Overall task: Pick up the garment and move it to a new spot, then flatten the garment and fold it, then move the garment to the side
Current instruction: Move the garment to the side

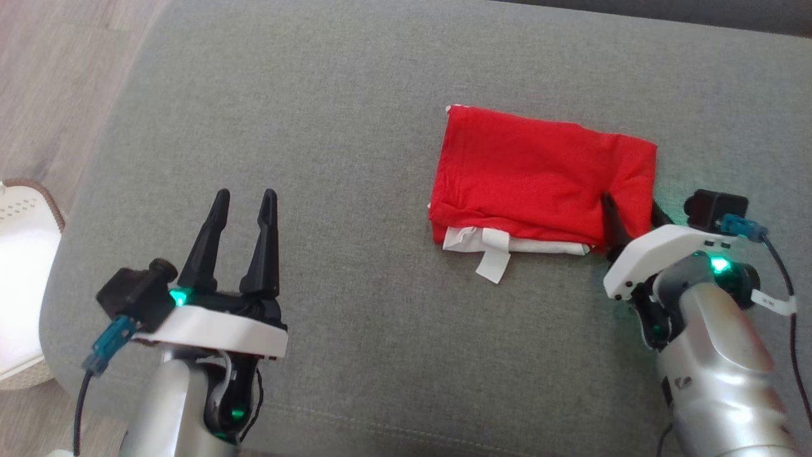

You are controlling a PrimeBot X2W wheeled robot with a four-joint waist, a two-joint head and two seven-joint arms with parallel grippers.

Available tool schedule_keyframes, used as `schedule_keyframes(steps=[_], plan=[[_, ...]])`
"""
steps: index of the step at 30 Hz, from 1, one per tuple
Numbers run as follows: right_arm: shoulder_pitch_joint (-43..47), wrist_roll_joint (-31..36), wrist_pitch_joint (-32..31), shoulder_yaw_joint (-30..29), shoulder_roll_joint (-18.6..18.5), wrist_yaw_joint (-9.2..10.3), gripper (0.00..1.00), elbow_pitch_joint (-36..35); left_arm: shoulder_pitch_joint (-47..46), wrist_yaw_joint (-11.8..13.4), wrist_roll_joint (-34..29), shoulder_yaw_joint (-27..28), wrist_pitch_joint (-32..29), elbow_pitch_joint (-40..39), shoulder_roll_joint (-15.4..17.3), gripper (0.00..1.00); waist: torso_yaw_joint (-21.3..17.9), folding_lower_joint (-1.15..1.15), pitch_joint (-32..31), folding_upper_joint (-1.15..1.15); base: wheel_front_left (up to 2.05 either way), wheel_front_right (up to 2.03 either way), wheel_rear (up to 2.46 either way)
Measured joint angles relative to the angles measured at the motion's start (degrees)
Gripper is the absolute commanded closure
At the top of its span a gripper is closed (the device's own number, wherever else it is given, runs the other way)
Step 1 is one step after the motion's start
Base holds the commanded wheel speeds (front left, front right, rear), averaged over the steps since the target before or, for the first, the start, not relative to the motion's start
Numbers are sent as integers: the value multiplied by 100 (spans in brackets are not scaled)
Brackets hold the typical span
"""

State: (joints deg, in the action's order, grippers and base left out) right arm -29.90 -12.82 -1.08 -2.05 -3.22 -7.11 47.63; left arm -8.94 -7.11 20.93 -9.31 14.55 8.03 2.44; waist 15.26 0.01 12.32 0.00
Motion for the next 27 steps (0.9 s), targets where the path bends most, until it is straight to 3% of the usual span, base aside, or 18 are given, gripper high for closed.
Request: schedule_keyframes(steps=[1, 3, 7, 18, 23, 27], plan=[[-42, -62, -2, 62, -4, 0, 3, 69, 0, 0, -1, 1, 1, 1, -1, 0, 5, 0, -13, 0, 0, 0, 0], [-108, -147, 1, 207, -20, 0, 100, 204, 2, 0, -3, 20, 0, 1, 0, 0, -9, -1, -43, 0, 0, 0, 0], [-132, -40, 256, 527, -24, 0, 100, 341, 15, 0, -44, 77, 1, 0, 0, 0, -129, -1, -118, 0, 0, 0, 0], [-311, 1232, 723, 988, -143, 0, 100, -5, 21, -2, -271, -167, 1, -71, 2, 0, -872, -1, -352, 0, 0, 0, 0], [-551, 1397, 690, 1785, -690, 0, 100, -516, -176, -3, -279, -348, 1, -177, 2, 0, -1435, -1, -374, 0, 0, 0, 0], [-875, 1178, 324, 2471, -1605, 0, 100, -1036, -600, -3, -268, -656, 11, -223, 1, 0, -1935, -1, -220, 0, 0, 0, 0]])
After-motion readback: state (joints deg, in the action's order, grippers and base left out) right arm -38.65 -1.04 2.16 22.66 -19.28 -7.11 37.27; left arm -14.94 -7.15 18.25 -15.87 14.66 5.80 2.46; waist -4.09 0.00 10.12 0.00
